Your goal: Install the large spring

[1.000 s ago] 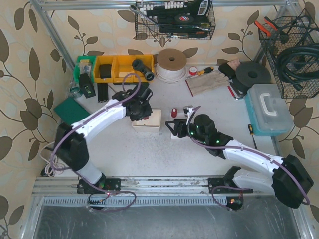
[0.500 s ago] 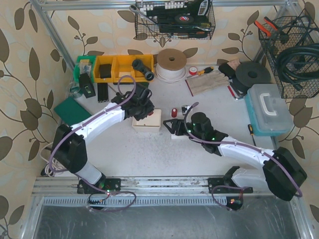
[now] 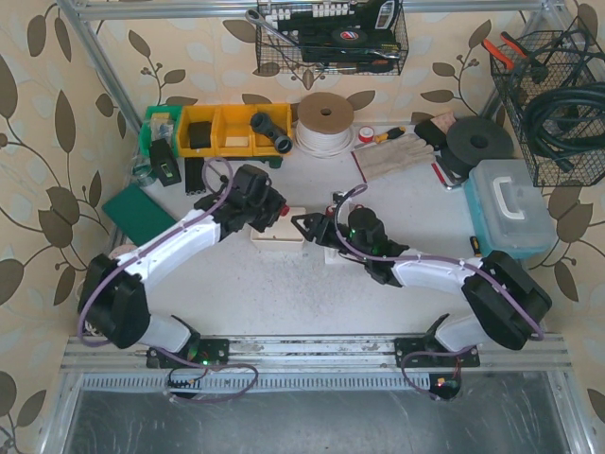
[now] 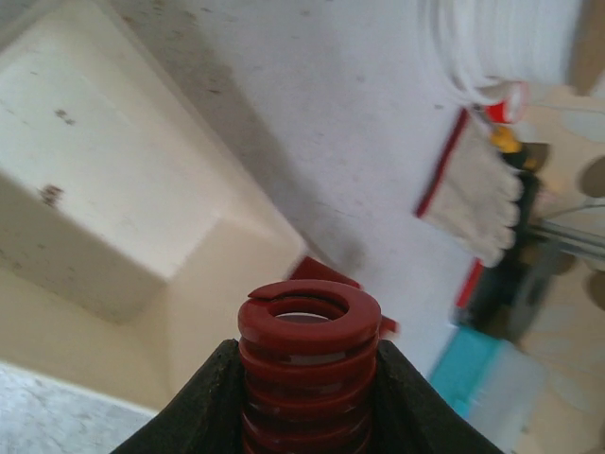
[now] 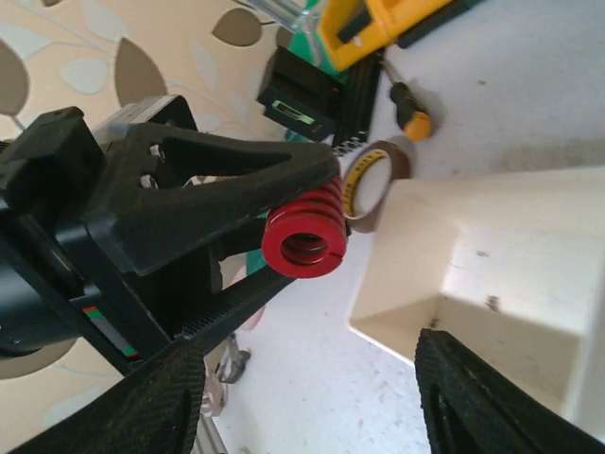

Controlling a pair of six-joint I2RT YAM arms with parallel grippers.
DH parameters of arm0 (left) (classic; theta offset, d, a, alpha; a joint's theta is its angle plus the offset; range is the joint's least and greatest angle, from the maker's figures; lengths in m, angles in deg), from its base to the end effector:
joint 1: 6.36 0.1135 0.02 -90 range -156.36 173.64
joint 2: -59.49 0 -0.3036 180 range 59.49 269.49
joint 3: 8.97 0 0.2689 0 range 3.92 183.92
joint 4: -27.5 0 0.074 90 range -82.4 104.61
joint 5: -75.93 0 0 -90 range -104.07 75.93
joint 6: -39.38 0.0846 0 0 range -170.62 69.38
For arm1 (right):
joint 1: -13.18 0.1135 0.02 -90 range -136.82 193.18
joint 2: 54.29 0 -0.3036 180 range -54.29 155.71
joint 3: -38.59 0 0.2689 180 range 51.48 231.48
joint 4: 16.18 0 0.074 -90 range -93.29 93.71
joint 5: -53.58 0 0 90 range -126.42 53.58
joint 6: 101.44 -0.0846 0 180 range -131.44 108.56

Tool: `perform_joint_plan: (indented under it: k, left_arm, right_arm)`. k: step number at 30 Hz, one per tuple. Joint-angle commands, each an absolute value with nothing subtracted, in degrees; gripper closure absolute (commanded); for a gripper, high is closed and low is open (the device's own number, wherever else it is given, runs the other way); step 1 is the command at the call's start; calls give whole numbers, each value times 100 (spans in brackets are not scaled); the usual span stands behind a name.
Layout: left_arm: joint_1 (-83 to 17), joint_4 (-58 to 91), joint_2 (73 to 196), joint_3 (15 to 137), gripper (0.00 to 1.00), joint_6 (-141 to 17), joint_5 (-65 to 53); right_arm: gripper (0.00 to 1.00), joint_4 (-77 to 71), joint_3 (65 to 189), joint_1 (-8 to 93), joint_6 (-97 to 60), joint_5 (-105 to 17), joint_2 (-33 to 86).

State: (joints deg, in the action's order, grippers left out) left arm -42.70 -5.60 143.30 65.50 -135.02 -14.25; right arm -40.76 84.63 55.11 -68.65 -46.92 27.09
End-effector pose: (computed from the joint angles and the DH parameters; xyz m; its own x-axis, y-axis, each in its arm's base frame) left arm 0.2979 -0.2188 0.2647 -0.6409 -0.7640 -0.0741 -0.4833 0.4767 -0.7343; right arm 0.2488 0.2442 0.2288 -0.7395 0.4468 -0.5034 -0.3112 0.4362 0.8443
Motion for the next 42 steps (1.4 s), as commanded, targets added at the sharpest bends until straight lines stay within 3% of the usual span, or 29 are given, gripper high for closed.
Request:
perform_joint_plan:
  k: [1, 16, 42]
  left_arm:
    - [-4257, 72, 13656, 6398, 100, -14235, -1198]
    - [-4257, -168, 12928, 6230, 100, -14493, -1056]
    - [-4320, -404, 12715, 6197, 100, -14388, -961]
  right_arm:
    - [38, -4058, 8958, 5817, -6657, -4234, 2673]
    - [42, -2706, 9765, 6188, -5519, -3657, 2811]
    - [45, -2942, 9929, 6330, -5488, -3614, 2898]
